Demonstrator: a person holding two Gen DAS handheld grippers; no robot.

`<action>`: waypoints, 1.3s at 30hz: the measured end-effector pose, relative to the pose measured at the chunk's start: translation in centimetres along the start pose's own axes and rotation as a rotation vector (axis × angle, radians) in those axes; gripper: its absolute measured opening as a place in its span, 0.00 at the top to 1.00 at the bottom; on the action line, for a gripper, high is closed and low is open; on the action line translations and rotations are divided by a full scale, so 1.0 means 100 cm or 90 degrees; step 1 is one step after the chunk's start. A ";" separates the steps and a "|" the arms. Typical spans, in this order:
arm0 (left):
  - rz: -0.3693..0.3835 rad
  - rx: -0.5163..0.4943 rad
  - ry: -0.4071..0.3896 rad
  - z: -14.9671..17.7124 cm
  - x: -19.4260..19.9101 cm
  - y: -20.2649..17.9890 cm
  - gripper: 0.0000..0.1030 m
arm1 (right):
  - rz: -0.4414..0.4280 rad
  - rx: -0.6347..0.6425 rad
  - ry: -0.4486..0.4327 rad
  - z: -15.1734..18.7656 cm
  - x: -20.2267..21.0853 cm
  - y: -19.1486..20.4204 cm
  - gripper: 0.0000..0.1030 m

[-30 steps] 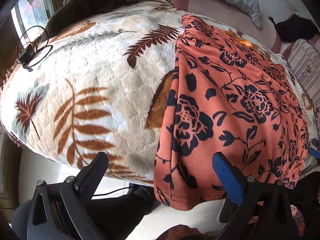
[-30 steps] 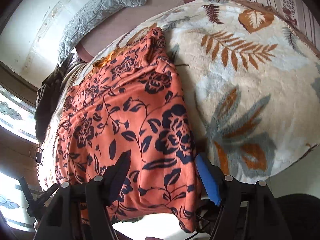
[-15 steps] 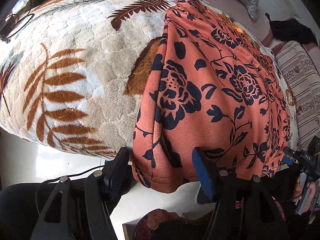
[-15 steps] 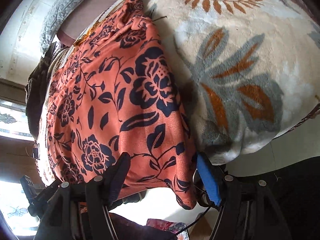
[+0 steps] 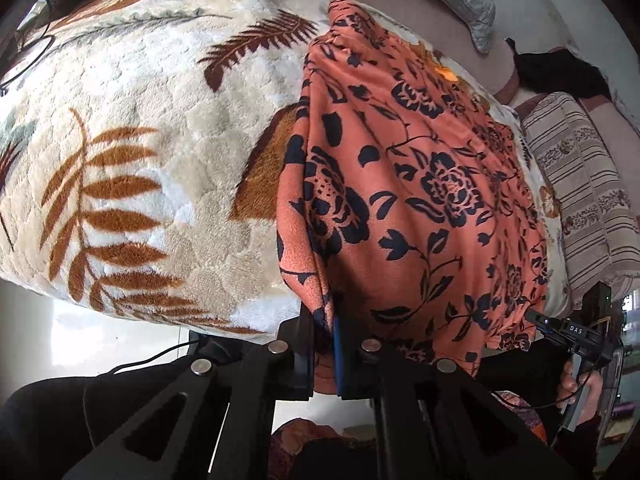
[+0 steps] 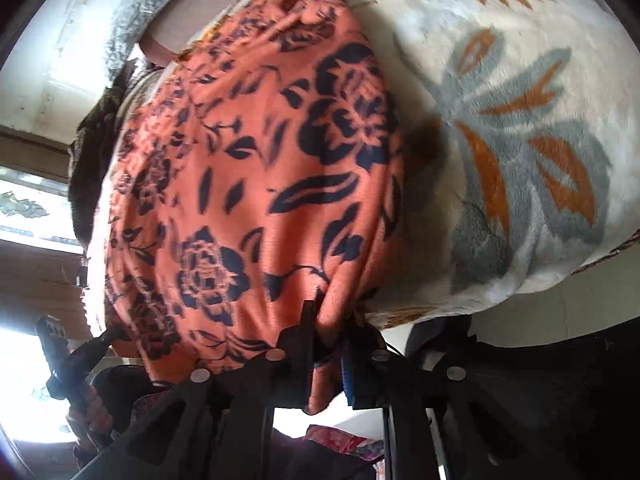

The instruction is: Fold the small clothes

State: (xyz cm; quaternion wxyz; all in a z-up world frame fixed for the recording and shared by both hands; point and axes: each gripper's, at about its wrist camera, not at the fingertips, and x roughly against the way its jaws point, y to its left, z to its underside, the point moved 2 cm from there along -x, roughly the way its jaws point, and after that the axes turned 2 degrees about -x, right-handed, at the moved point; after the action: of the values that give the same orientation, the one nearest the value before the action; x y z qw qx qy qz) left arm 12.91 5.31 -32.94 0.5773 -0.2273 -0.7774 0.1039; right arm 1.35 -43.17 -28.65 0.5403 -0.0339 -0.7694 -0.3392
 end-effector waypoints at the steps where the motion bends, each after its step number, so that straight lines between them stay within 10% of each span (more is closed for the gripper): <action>1: 0.010 -0.008 -0.007 -0.005 0.006 -0.004 0.93 | -0.021 0.014 -0.015 -0.001 0.012 0.007 0.91; 15: 0.141 -0.021 -0.099 -0.097 0.087 -0.023 0.93 | -0.233 -0.009 -0.198 -0.101 0.109 0.051 0.91; 19: 0.118 -0.032 -0.116 -0.148 0.086 -0.033 0.93 | -0.191 -0.017 -0.230 -0.152 0.117 0.062 0.91; 22: 0.122 -0.048 -0.119 -0.164 0.082 -0.045 0.93 | -0.129 -0.023 -0.155 -0.171 0.102 0.062 0.89; 25: 0.126 -0.065 -0.118 -0.157 0.076 -0.051 0.93 | -0.088 -0.036 -0.082 -0.155 0.081 0.055 0.83; 27: 0.128 -0.061 -0.116 -0.150 0.074 -0.047 0.93 | -0.059 -0.039 -0.055 -0.131 0.063 0.040 0.51; 28: 0.125 -0.054 -0.115 -0.148 0.073 -0.043 0.93 | -0.042 -0.042 -0.045 -0.117 0.056 0.032 0.16; 29: 0.124 -0.047 -0.114 -0.145 0.073 -0.039 0.93 | -0.030 -0.049 -0.046 -0.101 0.049 0.023 0.11; 39: 0.120 -0.029 -0.115 -0.121 0.085 -0.026 0.93 | -0.068 -0.153 0.035 -0.003 -0.050 -0.029 0.15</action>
State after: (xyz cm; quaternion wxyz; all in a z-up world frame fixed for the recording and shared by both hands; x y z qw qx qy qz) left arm 21.75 5.82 -20.80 0.4870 -0.3021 -0.8036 0.1602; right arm 2.42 -43.97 -34.28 0.5342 -0.0483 -0.7090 -0.4579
